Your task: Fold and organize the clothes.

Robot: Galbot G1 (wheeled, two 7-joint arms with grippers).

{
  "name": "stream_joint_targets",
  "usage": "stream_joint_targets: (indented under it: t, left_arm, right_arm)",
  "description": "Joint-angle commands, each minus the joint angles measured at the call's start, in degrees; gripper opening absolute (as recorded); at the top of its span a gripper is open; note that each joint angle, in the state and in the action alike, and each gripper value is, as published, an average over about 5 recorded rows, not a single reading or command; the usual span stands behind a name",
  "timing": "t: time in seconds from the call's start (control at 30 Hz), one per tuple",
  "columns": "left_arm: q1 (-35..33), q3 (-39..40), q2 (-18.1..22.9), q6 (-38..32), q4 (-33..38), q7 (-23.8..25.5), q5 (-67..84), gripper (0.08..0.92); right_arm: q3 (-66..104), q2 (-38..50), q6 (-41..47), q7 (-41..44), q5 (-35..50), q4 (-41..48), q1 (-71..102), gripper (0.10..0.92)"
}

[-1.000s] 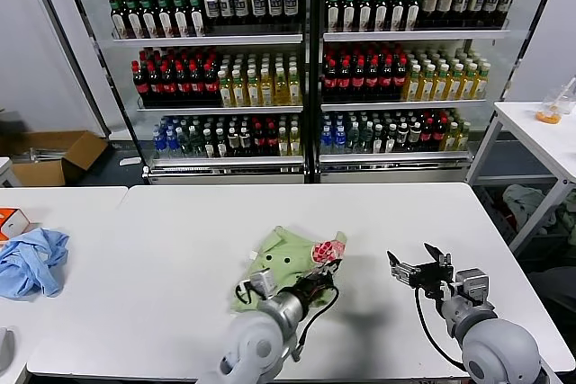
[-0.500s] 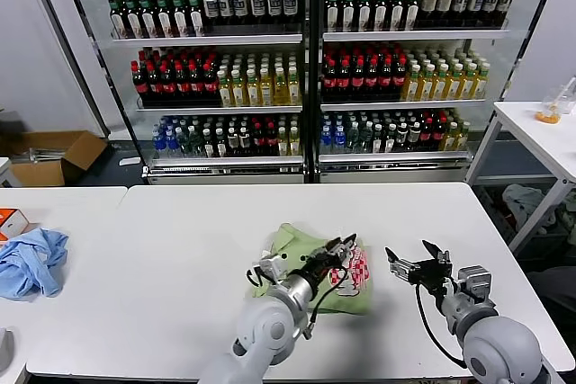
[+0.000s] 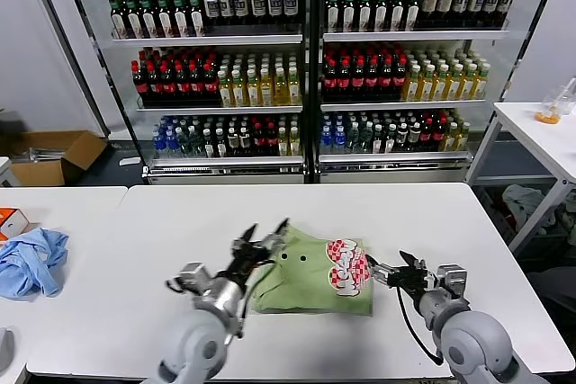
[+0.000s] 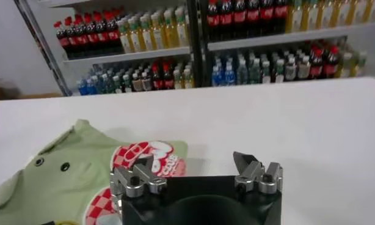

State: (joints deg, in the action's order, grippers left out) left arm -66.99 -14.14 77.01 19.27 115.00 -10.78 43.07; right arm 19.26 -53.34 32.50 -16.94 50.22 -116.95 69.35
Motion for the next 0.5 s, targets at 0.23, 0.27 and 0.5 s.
stream_joint_targets:
  t: [0.23,0.27,0.5]
  left_arm:
    - [-13.3,-14.8,-4.4,-3.3,8.0,-0.1,-7.2,0.823]
    - [-13.6,-14.8,-4.3,-3.4,8.1,-0.1,-7.4,0.823]
    - [-14.9,-15.1,-3.9,-3.6,8.6,-0.2,-8.3,0.823]
  right_arm:
    - [-11.5,-6.7,0.7,-4.0,5.6,13.9,-15.1,0.823]
    - [-11.8,-7.0,0.7,-4.3,5.8,14.6,-15.8,0.823]
    - [-13.7,-8.4,0.7,-5.8,7.6,19.3,-19.9,0.733]
